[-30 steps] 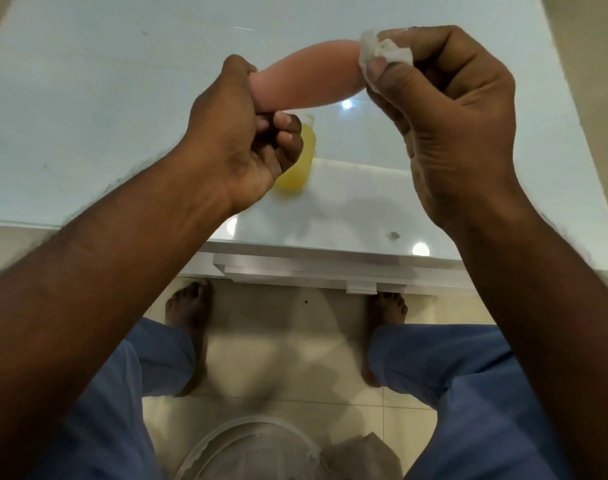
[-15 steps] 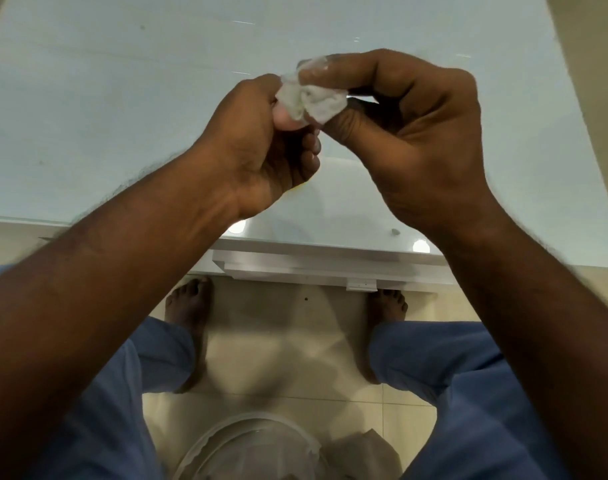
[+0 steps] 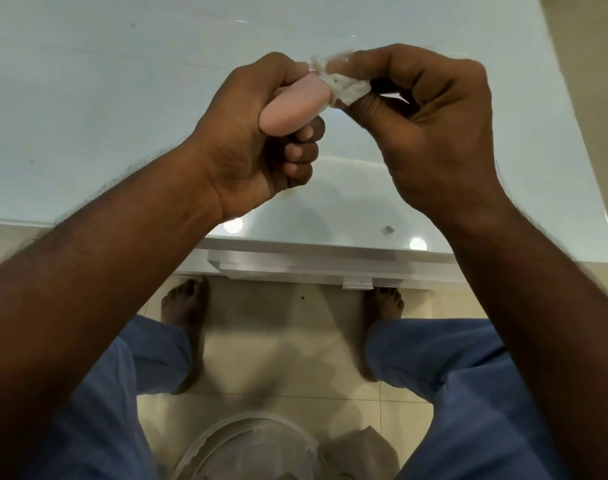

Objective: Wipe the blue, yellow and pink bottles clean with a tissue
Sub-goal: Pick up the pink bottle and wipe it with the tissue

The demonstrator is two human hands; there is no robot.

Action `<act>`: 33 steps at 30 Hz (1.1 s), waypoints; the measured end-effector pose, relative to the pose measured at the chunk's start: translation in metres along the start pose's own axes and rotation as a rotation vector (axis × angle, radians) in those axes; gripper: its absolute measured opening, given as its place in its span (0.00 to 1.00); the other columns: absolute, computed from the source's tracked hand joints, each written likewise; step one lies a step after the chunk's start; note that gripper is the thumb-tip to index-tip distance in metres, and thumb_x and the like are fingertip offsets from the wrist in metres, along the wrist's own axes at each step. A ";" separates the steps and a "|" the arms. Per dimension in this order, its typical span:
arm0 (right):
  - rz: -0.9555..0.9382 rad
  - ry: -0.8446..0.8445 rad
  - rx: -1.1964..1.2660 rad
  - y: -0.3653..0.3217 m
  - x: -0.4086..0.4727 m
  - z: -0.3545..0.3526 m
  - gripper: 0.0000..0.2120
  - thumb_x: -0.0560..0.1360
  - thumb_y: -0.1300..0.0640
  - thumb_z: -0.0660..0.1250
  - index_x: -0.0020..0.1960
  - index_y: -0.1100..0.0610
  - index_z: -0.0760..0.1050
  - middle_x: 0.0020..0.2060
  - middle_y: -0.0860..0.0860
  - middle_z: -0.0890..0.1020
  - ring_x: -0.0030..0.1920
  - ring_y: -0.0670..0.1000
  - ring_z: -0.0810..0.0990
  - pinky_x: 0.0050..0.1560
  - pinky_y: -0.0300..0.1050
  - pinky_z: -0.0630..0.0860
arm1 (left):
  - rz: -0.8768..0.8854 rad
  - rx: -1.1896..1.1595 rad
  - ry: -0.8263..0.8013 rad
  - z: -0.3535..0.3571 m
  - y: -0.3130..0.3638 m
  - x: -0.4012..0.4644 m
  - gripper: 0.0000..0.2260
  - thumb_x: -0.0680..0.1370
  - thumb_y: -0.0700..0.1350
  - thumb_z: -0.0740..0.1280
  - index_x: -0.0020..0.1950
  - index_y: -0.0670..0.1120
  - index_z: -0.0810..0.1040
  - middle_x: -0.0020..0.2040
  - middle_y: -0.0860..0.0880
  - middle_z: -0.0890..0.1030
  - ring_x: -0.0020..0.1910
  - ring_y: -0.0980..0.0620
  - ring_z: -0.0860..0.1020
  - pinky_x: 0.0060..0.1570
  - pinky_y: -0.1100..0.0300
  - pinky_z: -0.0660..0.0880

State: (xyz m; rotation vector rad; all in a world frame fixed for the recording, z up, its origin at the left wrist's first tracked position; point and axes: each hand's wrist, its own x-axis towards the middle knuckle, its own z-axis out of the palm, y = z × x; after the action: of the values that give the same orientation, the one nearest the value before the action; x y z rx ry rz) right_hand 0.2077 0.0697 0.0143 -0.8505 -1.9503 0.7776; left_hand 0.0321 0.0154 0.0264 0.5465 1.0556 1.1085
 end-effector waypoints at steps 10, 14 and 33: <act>-0.054 -0.147 0.090 -0.006 -0.003 0.005 0.10 0.82 0.64 0.74 0.63 0.65 0.85 0.60 0.57 0.88 0.61 0.55 0.89 0.63 0.54 0.87 | 0.153 0.161 0.337 -0.003 -0.001 0.001 0.11 0.83 0.51 0.62 0.45 0.48 0.79 0.30 0.53 0.76 0.28 0.53 0.68 0.28 0.63 0.66; -0.059 -0.160 0.055 -0.004 -0.003 0.005 0.11 0.82 0.63 0.73 0.63 0.63 0.85 0.59 0.56 0.88 0.60 0.54 0.89 0.61 0.55 0.87 | 0.104 0.086 0.307 -0.002 -0.004 -0.001 0.13 0.83 0.56 0.62 0.47 0.49 0.77 0.32 0.52 0.75 0.28 0.53 0.68 0.30 0.62 0.67; 0.015 0.028 -0.028 -0.003 -0.002 0.006 0.09 0.82 0.58 0.74 0.60 0.61 0.86 0.53 0.52 0.90 0.54 0.49 0.89 0.56 0.43 0.86 | 0.262 0.376 0.359 0.002 -0.020 0.012 0.16 0.81 0.58 0.63 0.62 0.53 0.83 0.54 0.53 0.85 0.54 0.52 0.83 0.53 0.51 0.82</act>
State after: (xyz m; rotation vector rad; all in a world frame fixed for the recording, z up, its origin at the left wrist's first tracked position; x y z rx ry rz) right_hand 0.2023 0.0652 0.0136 -0.8886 -1.9360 0.7452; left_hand 0.0441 0.0187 0.0060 0.8213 1.5553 1.2742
